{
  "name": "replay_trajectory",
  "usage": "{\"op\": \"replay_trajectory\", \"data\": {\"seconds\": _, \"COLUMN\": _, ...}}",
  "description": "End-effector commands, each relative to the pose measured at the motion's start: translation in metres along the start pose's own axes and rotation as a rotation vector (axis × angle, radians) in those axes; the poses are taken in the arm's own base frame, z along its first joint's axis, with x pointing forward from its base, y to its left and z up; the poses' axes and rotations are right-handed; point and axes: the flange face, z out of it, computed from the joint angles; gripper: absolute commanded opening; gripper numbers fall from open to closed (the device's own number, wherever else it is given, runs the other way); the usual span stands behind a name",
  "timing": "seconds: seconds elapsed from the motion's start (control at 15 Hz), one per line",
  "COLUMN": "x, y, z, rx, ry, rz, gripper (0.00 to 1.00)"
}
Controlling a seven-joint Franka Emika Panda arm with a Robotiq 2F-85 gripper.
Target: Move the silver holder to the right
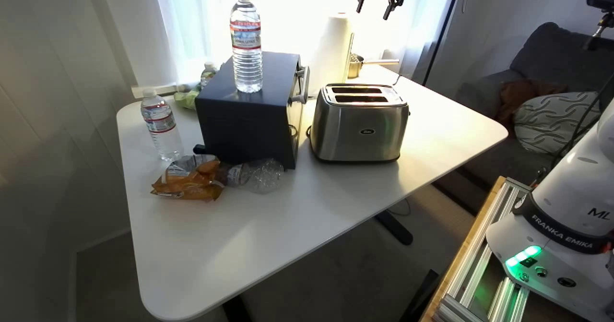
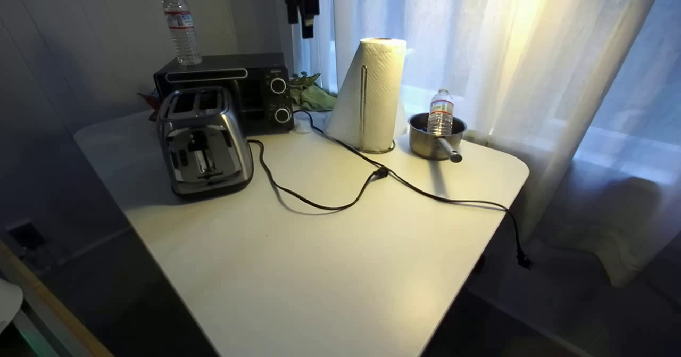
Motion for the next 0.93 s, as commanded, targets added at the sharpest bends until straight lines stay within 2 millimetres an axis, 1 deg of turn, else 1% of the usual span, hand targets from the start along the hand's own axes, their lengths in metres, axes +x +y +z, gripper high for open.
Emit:
{"op": "replay_trajectory", "data": {"seconds": 0.0, "x": -0.067, "y": 0.000, "z": -0.020, "rx": -0.031, "ry": -0.023, "rz": -0.201, "gripper": 1.00}}
{"op": "replay_trajectory", "data": {"seconds": 0.13, "x": -0.088, "y": 0.002, "z": -0.023, "rx": -0.052, "ry": -0.034, "rz": -0.304, "gripper": 1.00}}
{"op": "replay_trajectory", "data": {"seconds": 0.33, "x": -0.115, "y": 0.014, "z": -0.027, "rx": -0.079, "ry": -0.084, "rz": -0.455, "gripper": 1.00}}
{"op": "replay_trajectory", "data": {"seconds": 0.47, "x": -0.129, "y": 0.022, "z": -0.025, "rx": -0.069, "ry": -0.143, "rz": -0.546, "gripper": 1.00}}
{"op": "replay_trajectory", "data": {"seconds": 0.53, "x": -0.135, "y": 0.026, "z": -0.021, "rx": -0.054, "ry": -0.181, "rz": -0.588, "gripper": 1.00}}
{"op": "replay_trajectory", "data": {"seconds": 0.67, "x": -0.143, "y": 0.035, "z": -0.018, "rx": -0.022, "ry": -0.223, "rz": -0.633, "gripper": 1.00}}
{"op": "replay_trajectory", "data": {"seconds": 0.73, "x": -0.127, "y": 0.025, "z": -0.017, "rx": -0.048, "ry": -0.195, "rz": -0.576, "gripper": 1.00}}
{"op": "replay_trajectory", "data": {"seconds": 0.87, "x": -0.132, "y": 0.031, "z": -0.015, "rx": -0.040, "ry": -0.216, "rz": -0.604, "gripper": 1.00}}
